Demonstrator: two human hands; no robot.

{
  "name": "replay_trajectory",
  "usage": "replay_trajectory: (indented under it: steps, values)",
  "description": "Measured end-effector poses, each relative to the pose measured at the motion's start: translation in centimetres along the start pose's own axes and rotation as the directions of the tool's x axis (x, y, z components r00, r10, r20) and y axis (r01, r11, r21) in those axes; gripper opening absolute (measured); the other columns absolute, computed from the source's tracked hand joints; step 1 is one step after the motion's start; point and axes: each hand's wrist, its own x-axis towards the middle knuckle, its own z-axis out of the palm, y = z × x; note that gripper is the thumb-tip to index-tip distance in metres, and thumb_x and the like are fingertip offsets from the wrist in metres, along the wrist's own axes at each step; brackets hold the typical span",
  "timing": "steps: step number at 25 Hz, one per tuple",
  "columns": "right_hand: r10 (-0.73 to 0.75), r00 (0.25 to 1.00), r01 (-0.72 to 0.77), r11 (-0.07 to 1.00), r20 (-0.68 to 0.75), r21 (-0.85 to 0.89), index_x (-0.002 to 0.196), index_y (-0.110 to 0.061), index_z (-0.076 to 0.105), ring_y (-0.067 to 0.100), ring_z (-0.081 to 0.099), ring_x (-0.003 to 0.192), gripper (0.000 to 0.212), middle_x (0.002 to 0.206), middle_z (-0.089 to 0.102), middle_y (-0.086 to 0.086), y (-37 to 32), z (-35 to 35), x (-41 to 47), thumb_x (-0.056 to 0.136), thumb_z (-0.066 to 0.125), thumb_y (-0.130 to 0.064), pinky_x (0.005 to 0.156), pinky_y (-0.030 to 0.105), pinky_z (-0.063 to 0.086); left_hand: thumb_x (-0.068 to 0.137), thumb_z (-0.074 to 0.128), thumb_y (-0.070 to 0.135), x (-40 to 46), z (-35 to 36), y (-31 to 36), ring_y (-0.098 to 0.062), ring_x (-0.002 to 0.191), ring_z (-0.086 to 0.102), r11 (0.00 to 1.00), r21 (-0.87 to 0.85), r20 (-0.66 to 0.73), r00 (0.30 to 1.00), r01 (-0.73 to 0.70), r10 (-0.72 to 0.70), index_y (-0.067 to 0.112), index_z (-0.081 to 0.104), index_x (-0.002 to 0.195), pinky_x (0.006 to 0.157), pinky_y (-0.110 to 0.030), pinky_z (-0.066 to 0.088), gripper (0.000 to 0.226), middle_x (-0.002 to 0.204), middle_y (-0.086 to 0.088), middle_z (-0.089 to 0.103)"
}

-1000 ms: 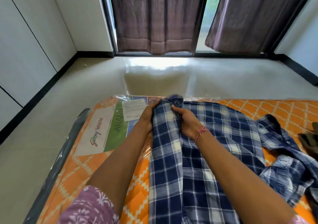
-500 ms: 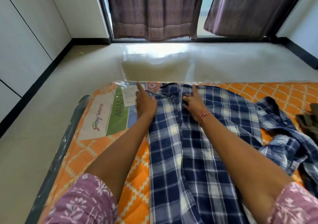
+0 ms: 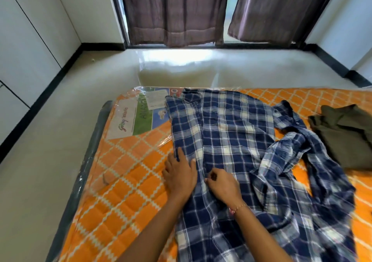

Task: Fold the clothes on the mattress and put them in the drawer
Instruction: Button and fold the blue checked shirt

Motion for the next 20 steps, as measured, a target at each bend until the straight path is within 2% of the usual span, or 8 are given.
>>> replay_trajectory:
  steps: [3,5,8,10,13,15,17,20]
  values:
    - [0.108,0.951,-0.060,0.984,-0.290,0.169,0.099,-0.011,0.053,0.021,0.055,0.065,0.018,0.075,0.060,0.003,0.5,0.1,-1.8,0.100,0.041,-0.024,0.057,0.032,0.043,0.097,0.031,0.054,-2.4,0.6,0.0,-0.036,0.140,0.016,0.996,0.088,-0.013,1.000,0.007,-0.006,0.016,0.005,0.151,0.109,-0.049,0.022,0.071,0.156,-0.017,0.009]
    - [0.132,0.888,-0.074,0.986,-0.440,0.147,0.107,-0.016,0.048,0.018,0.052,0.063,0.012,0.078,0.062,0.002,1.6,0.4,-3.4,0.100,0.042,-0.024,0.055,0.031,0.040,0.097,0.028,0.055,-3.5,1.1,-0.6,-0.035,0.144,0.006,0.989,0.142,0.068,0.997,-0.036,0.026,0.018,0.004,0.152,0.113,-0.051,0.013,0.070,0.158,-0.015,0.001]
    - [-0.010,0.929,-0.021,0.997,-0.369,-0.080,0.139,-0.017,0.035,0.021,0.057,0.101,0.041,0.121,0.057,0.007,2.9,1.5,-4.7,0.099,0.042,-0.024,0.085,0.037,0.048,0.097,0.034,0.054,-3.4,0.1,-1.0,-0.035,0.145,0.001,0.998,0.052,0.167,0.986,-0.020,0.011,0.020,0.000,0.152,0.114,-0.052,0.007,0.073,0.158,-0.014,-0.003]
    - [-0.133,0.949,0.052,0.960,-0.286,-0.275,0.150,-0.025,0.016,0.027,0.027,0.140,0.055,0.153,0.028,0.010,3.5,1.9,-5.6,0.100,0.035,-0.039,0.110,0.050,0.025,0.097,0.038,0.051,-4.1,-0.9,-0.8,-0.034,0.143,0.009,0.993,-0.108,0.125,0.991,0.056,-0.043,0.022,0.002,0.152,0.112,-0.052,0.014,0.072,0.157,-0.014,0.006]
    - [-0.240,0.964,0.162,0.874,-0.116,-0.459,0.152,-0.031,0.005,0.026,-0.010,0.147,0.060,0.160,-0.006,0.008,5.2,2.7,-7.8,0.099,0.019,-0.054,0.112,0.061,-0.006,0.098,0.031,0.053,-8.9,0.3,-1.4,-0.031,0.145,0.009,0.998,0.012,0.125,0.991,-0.058,0.056,0.021,0.004,0.152,0.114,-0.050,0.013,0.068,0.159,-0.011,0.006]
    - [-0.210,0.938,0.106,0.931,-0.277,-0.348,0.149,-0.023,0.027,0.031,0.010,0.147,0.062,0.158,0.015,0.015,6.7,3.0,-10.1,0.096,0.022,-0.056,0.110,0.063,0.000,0.098,0.029,0.054,-12.6,1.3,-2.7,-0.031,0.141,0.019,0.992,0.089,0.061,0.995,-0.090,0.085,0.018,0.005,0.152,0.110,-0.047,0.022,0.069,0.156,-0.010,0.014]
    - [-0.271,0.854,0.165,0.951,-0.444,-0.263,0.128,-0.016,0.057,0.035,0.044,0.131,0.059,0.138,0.050,0.018,7.5,3.2,-12.7,0.090,0.033,-0.056,0.106,0.064,0.016,0.099,0.030,0.052,-15.3,1.4,-3.8,-0.031,0.129,0.039,1.000,-0.013,-0.030,0.999,0.019,-0.019,0.015,0.011,0.151,0.098,-0.043,0.037,0.067,0.148,-0.012,0.031]
    - [-0.506,0.833,0.388,0.821,-0.221,-0.418,0.107,-0.018,0.065,0.029,0.060,0.110,0.047,0.113,0.062,0.009,8.6,5.5,-16.2,0.084,0.053,-0.057,0.104,0.062,0.029,0.099,0.039,0.045,-19.1,1.6,-4.6,-0.030,0.108,0.057,0.996,-0.061,-0.011,0.997,0.073,-0.073,0.009,0.019,0.146,0.079,-0.038,0.046,0.062,0.129,-0.013,0.054]
